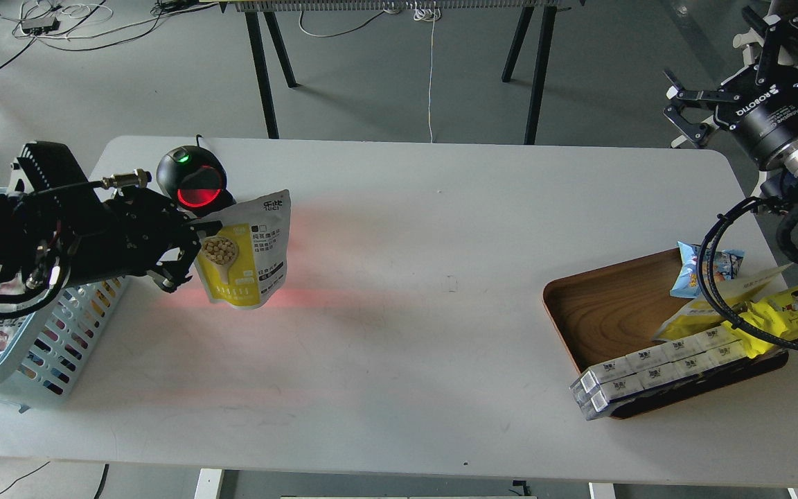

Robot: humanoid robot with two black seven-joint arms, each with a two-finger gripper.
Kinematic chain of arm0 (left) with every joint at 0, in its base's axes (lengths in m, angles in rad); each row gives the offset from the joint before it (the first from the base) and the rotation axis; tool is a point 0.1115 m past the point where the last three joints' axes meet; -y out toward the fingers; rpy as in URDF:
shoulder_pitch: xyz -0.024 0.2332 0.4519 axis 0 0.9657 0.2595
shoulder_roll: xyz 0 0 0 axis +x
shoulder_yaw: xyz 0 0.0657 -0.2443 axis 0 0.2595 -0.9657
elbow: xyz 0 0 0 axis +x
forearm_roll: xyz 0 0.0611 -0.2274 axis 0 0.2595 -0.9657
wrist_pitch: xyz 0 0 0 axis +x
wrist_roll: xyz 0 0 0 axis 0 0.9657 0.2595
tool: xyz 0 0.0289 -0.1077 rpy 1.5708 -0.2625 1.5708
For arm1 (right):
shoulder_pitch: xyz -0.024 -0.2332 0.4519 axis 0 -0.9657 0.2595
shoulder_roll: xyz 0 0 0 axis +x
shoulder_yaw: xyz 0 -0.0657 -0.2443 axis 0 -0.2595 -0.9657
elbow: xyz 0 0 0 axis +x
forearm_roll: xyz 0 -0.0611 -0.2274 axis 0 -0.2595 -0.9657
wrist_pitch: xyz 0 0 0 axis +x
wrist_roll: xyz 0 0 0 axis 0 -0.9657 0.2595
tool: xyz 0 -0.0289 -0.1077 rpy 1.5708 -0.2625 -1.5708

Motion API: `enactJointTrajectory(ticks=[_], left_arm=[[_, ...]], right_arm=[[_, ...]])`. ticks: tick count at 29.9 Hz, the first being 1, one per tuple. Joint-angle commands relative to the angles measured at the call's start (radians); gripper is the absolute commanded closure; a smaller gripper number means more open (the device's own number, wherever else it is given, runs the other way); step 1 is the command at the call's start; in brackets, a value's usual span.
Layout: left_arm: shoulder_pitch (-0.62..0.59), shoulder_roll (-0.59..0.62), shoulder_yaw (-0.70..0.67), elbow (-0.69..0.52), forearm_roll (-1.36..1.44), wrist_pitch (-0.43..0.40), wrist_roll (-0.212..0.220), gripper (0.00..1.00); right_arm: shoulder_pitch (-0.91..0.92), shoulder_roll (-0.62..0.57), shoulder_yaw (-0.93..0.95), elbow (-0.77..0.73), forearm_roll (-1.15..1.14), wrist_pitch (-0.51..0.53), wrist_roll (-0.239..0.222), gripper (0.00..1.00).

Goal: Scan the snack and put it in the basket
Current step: 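Lift the packet with the left gripper and hold it before the scanner, then move the packet over the blue basket and drop it in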

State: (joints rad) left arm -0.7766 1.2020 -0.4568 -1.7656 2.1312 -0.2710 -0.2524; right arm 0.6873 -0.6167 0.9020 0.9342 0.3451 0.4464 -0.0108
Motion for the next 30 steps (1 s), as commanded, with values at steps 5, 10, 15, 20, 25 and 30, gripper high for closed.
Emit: enactJointTrajectory(ticks=[5,10,15,20,25,30], left_arm=[[-0.061,-0.004,-0.002,0.0,-0.05,-0.025,0.001,1.0],[-0.069,0.007,-0.005,0.0,-0.063,-0.028,-0.004,1.0],[-0.079,0.083,-0.051,0.002,-0.111,-0.03,-0.048,1.0],[-0.079,0.209,-0.094,0.02,-0.168,-0.017,-0.113,1.0],[-0.079,0.346,-0.095,0.069,-0.284,0.024,-0.153,1.0],[-0.079,0.459,-0.085,0.149,-0.411,0.03,-0.165,1.0]], right_arm=[[0.0,0.003,0.0,0.0,0.0,0.0,0.0,0.0],[0.001,0.003,0.0,0.0,0.0,-0.005,0.0,0.0],[0.001,0.003,0.003,0.0,0.0,-0.006,0.0,0.0],[0.005,0.005,0.003,0.0,0.0,-0.005,0.0,0.0],[0.006,0.005,0.005,-0.002,0.0,-0.006,0.0,0.0],[0.006,0.006,0.005,-0.003,-0.001,-0.006,0.0,0.0]])
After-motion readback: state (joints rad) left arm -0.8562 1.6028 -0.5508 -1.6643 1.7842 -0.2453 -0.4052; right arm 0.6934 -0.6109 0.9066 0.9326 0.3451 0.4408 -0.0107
